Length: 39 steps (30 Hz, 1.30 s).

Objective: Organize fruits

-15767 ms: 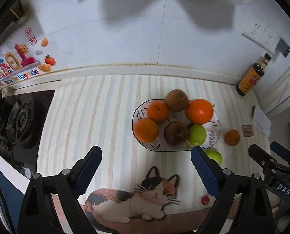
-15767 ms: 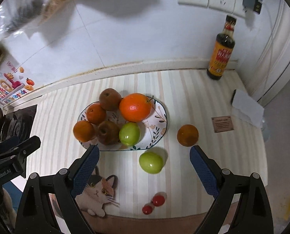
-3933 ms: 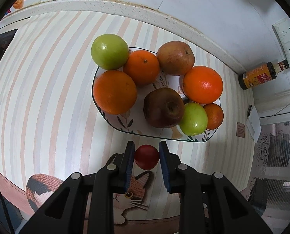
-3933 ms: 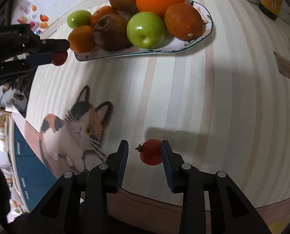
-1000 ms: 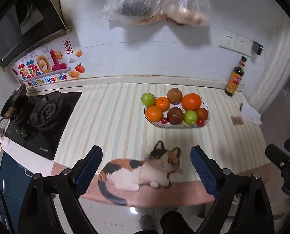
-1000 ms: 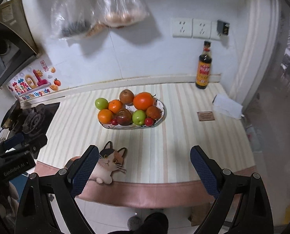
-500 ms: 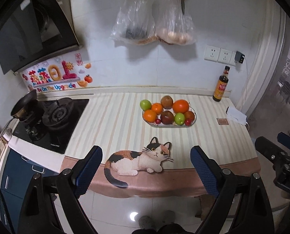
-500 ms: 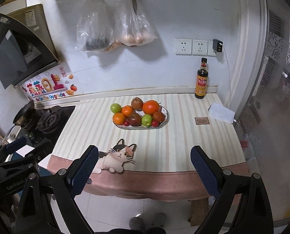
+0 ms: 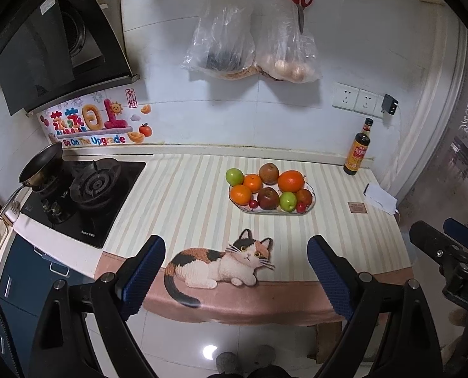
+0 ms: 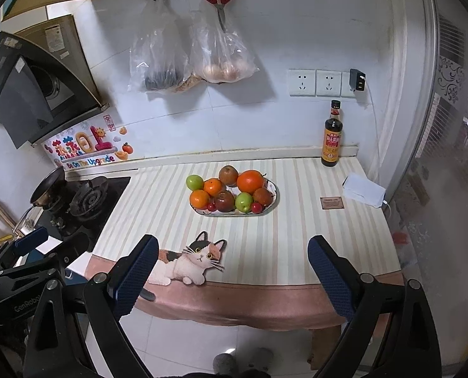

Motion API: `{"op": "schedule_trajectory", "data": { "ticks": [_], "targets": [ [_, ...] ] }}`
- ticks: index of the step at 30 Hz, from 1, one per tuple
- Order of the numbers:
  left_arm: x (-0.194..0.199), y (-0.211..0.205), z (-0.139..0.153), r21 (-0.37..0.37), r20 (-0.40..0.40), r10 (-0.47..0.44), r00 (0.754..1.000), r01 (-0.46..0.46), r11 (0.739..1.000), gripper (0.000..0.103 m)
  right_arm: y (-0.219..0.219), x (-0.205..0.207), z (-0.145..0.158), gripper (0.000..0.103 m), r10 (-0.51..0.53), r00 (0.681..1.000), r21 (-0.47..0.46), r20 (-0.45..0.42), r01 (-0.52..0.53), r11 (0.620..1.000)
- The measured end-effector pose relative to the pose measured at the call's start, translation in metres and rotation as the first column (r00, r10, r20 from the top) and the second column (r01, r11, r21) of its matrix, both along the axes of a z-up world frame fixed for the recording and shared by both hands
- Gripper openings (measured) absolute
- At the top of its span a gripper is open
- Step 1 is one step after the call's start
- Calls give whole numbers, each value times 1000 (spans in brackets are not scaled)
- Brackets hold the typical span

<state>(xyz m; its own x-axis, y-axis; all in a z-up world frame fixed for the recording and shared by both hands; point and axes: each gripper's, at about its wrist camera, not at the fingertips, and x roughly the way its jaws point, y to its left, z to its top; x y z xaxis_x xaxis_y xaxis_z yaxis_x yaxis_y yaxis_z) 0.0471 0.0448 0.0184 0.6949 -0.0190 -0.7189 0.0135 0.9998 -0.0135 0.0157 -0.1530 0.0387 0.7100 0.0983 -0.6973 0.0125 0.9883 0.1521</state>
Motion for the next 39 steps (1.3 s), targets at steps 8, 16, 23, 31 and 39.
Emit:
{"op": "schedule_trajectory", "data": {
  "ticks": [8, 16, 23, 31, 39],
  "targets": [
    [55, 0, -11, 36, -24, 29, 999, -28, 999, 102, -2, 60, -10, 98, 7, 1000, -6, -26, -7, 1000],
    [106, 2, -32, 38, -83, 57, 995, -54, 998, 102, -2, 120, -29, 98, -1, 998, -30, -69, -1, 1000],
    [127, -2, -43, 63, -117, 64, 991, -57, 996, 102, -2, 151, -51, 98, -8, 993, -30, -118, 5, 1000],
    [132, -4, -46, 69, -126, 64, 990, -56, 996, 102, -3, 160, -60, 98, -8, 990, -16, -141, 6, 1000],
    [133, -4, -47, 65, -125, 61, 990, -54, 996, 102, 0, 155, -59, 98, 0, 990, -17, -139, -2, 1000]
  ]
}}
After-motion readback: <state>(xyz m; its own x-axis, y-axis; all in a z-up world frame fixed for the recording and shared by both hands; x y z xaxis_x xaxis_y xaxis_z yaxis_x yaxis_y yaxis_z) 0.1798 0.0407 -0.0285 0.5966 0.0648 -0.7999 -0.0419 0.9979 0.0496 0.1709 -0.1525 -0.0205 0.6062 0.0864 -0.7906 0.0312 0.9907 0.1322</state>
